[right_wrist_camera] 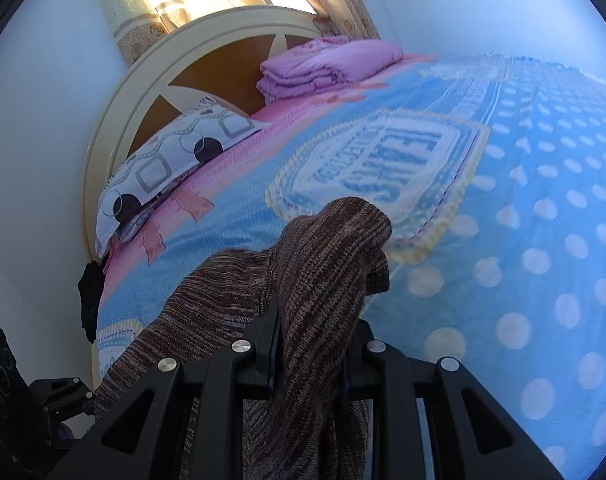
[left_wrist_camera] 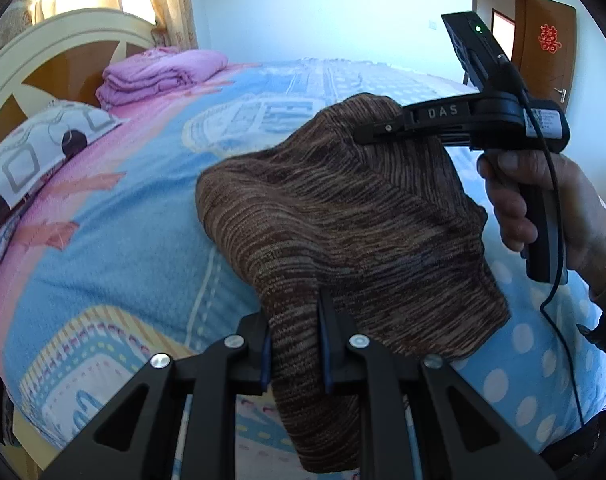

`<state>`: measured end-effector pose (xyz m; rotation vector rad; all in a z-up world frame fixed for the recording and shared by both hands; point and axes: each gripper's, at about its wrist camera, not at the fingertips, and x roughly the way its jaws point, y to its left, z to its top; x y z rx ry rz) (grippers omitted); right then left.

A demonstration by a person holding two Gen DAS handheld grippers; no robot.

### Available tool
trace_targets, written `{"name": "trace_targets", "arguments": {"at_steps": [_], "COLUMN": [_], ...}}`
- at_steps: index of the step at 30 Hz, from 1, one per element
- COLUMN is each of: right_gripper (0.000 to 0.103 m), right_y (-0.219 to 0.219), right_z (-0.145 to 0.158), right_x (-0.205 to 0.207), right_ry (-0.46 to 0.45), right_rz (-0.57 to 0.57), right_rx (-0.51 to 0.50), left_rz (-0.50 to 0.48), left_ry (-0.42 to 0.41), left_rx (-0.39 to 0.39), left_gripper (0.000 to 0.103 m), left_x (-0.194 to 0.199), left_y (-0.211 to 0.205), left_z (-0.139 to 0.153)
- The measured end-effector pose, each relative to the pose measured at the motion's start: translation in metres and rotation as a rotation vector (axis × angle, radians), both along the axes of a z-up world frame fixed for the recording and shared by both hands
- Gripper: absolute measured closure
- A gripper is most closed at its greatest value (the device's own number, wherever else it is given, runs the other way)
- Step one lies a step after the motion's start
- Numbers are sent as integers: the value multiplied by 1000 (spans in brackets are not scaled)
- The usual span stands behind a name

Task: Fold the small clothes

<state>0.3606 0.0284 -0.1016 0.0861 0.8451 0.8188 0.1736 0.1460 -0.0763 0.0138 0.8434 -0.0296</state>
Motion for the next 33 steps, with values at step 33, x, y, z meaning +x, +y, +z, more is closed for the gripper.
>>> {"name": "trace_targets", "arguments": {"at_steps": [33], "right_gripper": [54], "right_y": [-27], "right_z": [-39], "right_x": [7], "right_ry": [103], "right_rz": [-83], "right_rx": [-21], "left_rz": [65], "left_ry": [-85], "left_rx": [88], "left_gripper": [59], "left_x": [-19], "left_y": [0], "left_z": [9]}}
